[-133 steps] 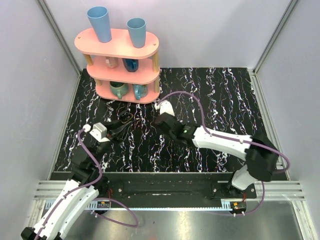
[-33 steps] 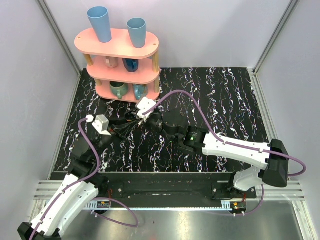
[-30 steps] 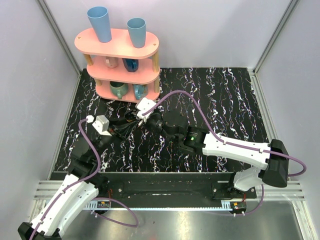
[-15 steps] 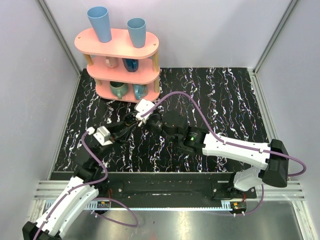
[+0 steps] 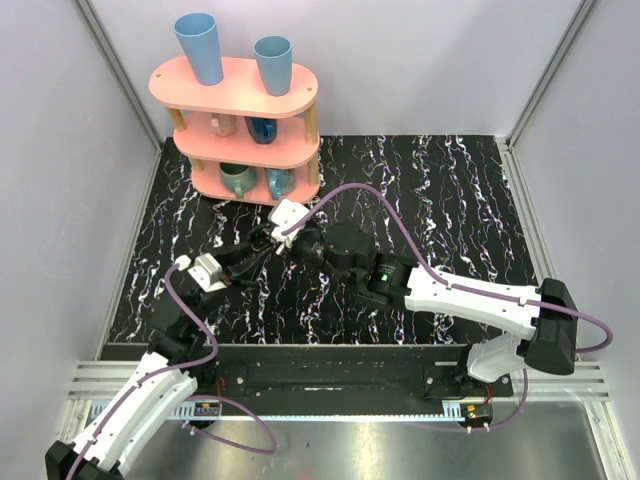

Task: Insert the wireless bluetooth earbuds into the charging case
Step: Insert the right earbud into the right side groove of the charging case.

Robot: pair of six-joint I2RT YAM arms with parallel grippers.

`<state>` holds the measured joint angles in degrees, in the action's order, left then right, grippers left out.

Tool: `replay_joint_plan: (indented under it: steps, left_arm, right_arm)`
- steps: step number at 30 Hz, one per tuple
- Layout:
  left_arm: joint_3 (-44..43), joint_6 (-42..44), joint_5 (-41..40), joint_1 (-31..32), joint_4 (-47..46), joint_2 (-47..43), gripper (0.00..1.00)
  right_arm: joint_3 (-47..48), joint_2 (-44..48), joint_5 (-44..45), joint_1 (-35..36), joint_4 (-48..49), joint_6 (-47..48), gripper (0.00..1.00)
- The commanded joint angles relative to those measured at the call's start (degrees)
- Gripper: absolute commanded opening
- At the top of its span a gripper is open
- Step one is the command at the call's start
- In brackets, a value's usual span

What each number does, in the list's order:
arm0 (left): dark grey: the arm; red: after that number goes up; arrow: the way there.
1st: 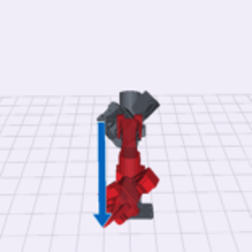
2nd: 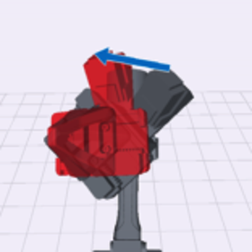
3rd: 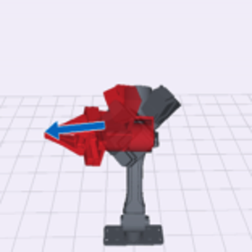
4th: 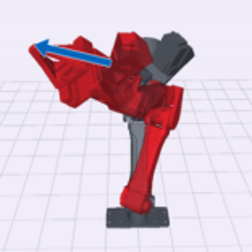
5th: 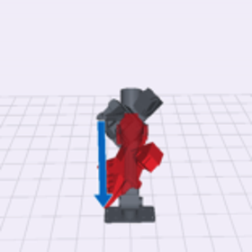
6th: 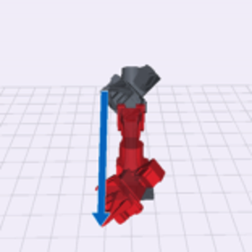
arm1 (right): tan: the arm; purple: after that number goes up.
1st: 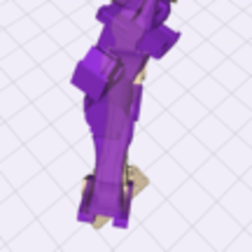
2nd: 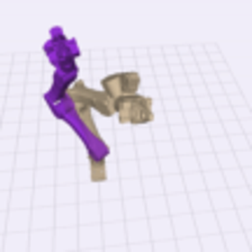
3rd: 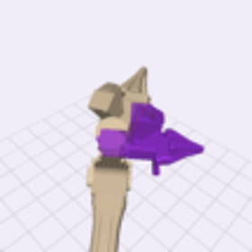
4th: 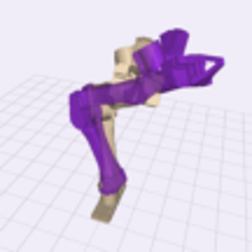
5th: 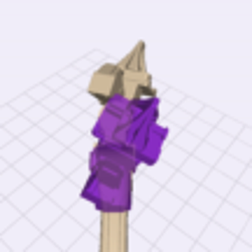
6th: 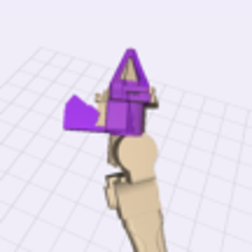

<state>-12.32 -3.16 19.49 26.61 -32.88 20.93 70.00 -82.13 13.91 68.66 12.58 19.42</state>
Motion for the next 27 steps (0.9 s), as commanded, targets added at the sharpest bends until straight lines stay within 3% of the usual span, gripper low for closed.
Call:
replay_joint_plan:
  steps: [1,27]
  left_arm:
    - [-3.24,0.52,0.11,0.11,-1.04,1.13,0.00]
    - [-4.03,-1.32,-2.79,0.11,0.10,-1.33,0.00]
  right_arm:
    - [0.67,2.06,-1.70,0.59,1.83,-0.52,0.20]
    - [-2.85,0.12,-1.34,0.59,3.68,0.80,0.20]
